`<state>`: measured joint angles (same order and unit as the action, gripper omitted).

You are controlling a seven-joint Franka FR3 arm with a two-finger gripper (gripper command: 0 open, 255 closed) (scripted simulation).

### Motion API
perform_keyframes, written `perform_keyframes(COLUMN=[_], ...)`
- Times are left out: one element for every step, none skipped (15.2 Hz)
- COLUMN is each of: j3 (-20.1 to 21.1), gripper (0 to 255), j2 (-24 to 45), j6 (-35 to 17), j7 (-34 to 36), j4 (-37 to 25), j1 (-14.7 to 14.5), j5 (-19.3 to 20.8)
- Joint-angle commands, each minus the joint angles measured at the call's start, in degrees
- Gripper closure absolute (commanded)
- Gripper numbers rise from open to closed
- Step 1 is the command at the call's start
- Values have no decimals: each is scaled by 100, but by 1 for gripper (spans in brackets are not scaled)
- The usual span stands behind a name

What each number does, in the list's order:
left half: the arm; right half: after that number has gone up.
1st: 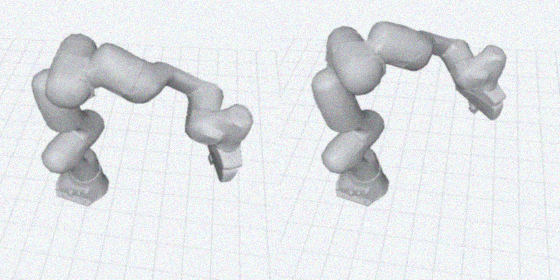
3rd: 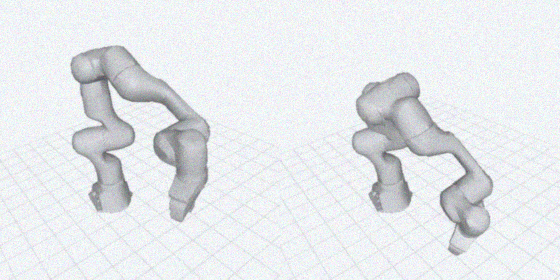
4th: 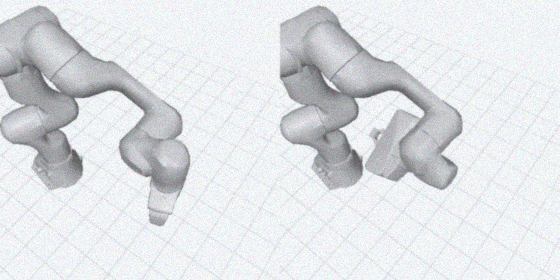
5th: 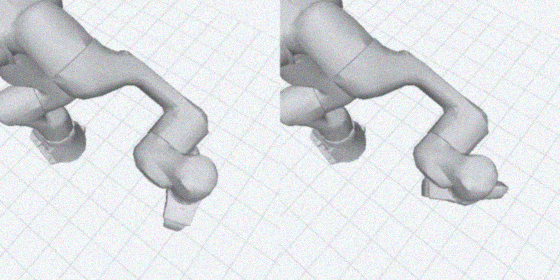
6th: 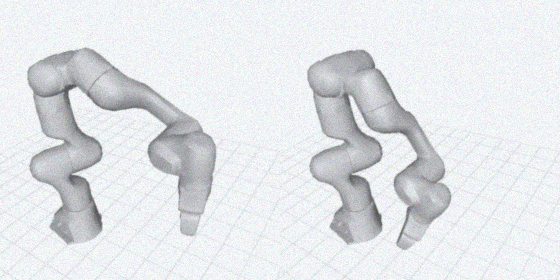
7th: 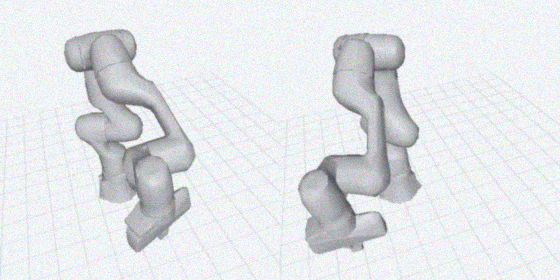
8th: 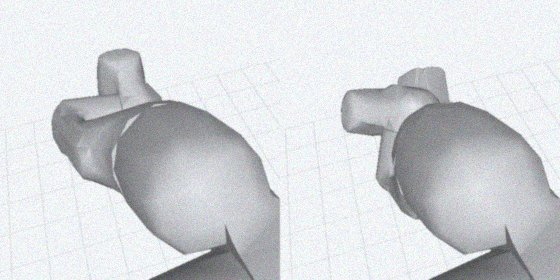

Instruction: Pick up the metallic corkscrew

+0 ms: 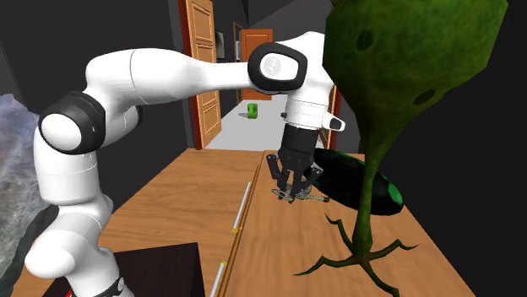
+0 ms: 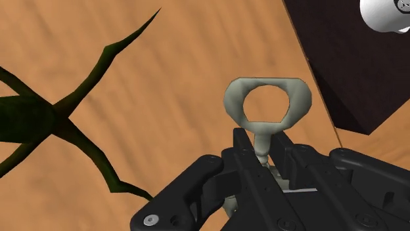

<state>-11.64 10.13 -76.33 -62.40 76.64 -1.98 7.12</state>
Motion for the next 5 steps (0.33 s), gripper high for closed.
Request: perform_keyframes(j3=[-5,-8,-11,-11,-11], gripper=[255,255,255,255,255], j2=[60,100,143,148,150], j6=[185,279,374,388,389], j7=[-30,-48,-66,-68,-69], j4=[-264,-398,-538,-556,-559], j1=[8,14,19,20,20], j5=[-7,-12,-16,-17,-17])
